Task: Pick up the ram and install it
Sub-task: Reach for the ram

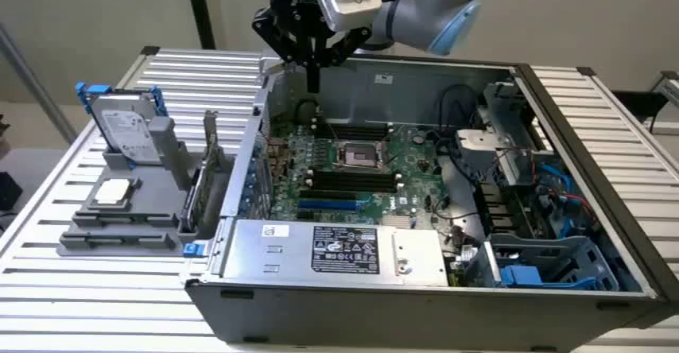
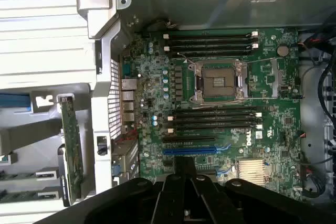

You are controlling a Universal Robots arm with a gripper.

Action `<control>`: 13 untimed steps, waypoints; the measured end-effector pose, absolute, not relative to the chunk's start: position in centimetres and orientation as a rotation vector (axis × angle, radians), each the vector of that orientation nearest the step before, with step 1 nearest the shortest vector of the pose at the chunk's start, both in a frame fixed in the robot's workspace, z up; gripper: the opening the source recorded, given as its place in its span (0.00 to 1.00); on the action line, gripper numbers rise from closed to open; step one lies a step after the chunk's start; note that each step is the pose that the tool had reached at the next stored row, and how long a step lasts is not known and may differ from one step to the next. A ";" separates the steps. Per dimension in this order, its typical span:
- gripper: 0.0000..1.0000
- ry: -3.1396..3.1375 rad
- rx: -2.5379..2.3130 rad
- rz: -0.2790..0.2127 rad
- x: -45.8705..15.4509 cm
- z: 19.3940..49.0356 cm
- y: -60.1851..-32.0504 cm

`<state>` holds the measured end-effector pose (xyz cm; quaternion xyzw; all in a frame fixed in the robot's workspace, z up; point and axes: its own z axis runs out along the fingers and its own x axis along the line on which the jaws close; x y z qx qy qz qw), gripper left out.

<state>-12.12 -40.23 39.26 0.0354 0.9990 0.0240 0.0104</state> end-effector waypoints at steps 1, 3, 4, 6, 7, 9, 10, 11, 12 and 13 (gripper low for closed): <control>0.11 3.118 0.110 0.075 -12.1 39.3 -40.2; 0.11 3.118 0.110 0.075 -12.1 39.3 -40.2; 0.11 3.118 0.110 0.075 -12.1 39.3 -40.2; 0.11 3.118 0.110 0.075 -12.1 39.3 -40.2; 0.11 3.118 0.110 0.075 -12.1 39.3 -40.2; 0.11 3.118 0.110 0.075 -12.1 39.3 -40.2; 0.11 3.118 0.110 0.075 -12.1 39.3 -40.2; 0.11 3.118 0.110 0.075 -12.1 39.3 -40.2; 0.11 3.118 0.110 0.075 -12.1 39.3 -40.2; 0.11 3.118 0.110 0.075 -12.1 39.3 -40.2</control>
